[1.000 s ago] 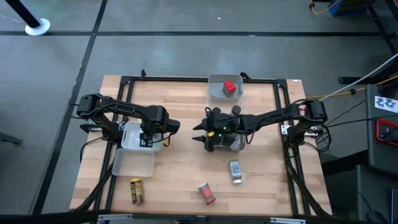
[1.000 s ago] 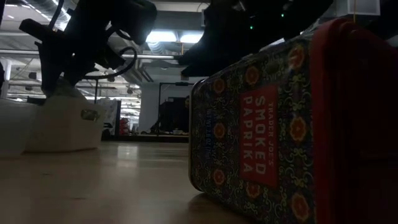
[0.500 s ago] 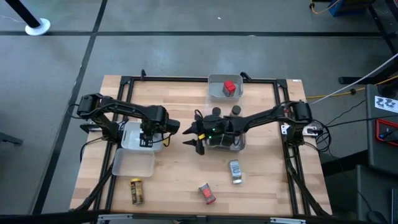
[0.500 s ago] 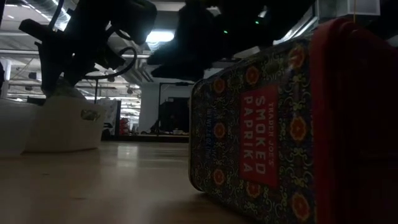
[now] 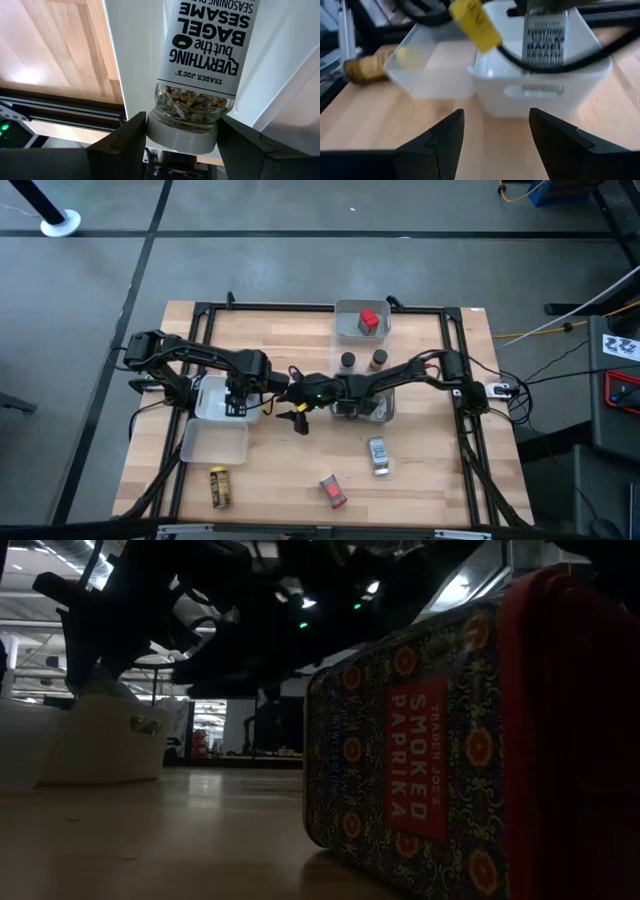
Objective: Sort spices by type
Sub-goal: Put the left white seasoning bottle into the white bin, then put the red seasoning can into the gray bin
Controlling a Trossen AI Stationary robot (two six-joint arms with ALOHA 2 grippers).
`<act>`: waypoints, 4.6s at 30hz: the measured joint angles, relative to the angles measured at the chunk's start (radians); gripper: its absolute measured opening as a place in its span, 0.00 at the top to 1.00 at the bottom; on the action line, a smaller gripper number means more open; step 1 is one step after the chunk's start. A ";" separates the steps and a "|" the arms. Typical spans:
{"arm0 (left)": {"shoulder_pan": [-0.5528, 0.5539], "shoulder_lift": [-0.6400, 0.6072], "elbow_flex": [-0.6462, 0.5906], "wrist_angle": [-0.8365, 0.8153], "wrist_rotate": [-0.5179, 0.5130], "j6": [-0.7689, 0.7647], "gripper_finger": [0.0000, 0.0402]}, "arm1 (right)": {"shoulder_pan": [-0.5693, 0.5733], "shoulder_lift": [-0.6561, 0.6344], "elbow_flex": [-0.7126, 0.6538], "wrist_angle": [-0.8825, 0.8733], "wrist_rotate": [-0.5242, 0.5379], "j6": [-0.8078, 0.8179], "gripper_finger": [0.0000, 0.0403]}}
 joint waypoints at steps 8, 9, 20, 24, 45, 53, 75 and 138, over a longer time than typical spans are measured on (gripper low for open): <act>0.000 0.000 0.000 0.001 0.029 -0.096 0.51 | 0.000 0.087 0.076 -0.002 0.022 0.001 0.44; 0.000 0.000 0.000 0.000 0.036 -0.113 0.51 | 0.000 0.091 0.079 -0.001 0.022 0.001 0.44; -0.002 0.000 -0.001 0.000 0.160 -0.242 0.51 | 0.000 0.106 0.088 0.009 0.098 0.000 0.44; -0.003 0.000 -0.001 0.000 0.160 -0.282 0.51 | 0.000 0.106 0.088 0.006 0.098 0.000 0.44; -0.003 0.000 -0.001 0.039 0.141 -0.213 0.51 | 0.000 0.106 0.088 0.007 0.098 -0.001 0.44; -0.003 0.000 -0.001 0.037 0.134 -0.203 0.51 | 0.001 0.106 0.088 0.007 0.098 0.001 0.44; 0.009 0.001 -0.100 0.000 0.149 -0.176 0.51 | 0.001 0.106 0.088 0.005 0.098 0.003 0.44; 0.083 -0.006 -0.101 0.001 0.160 -0.279 0.37 | 0.000 0.104 0.087 -0.064 0.089 0.000 0.44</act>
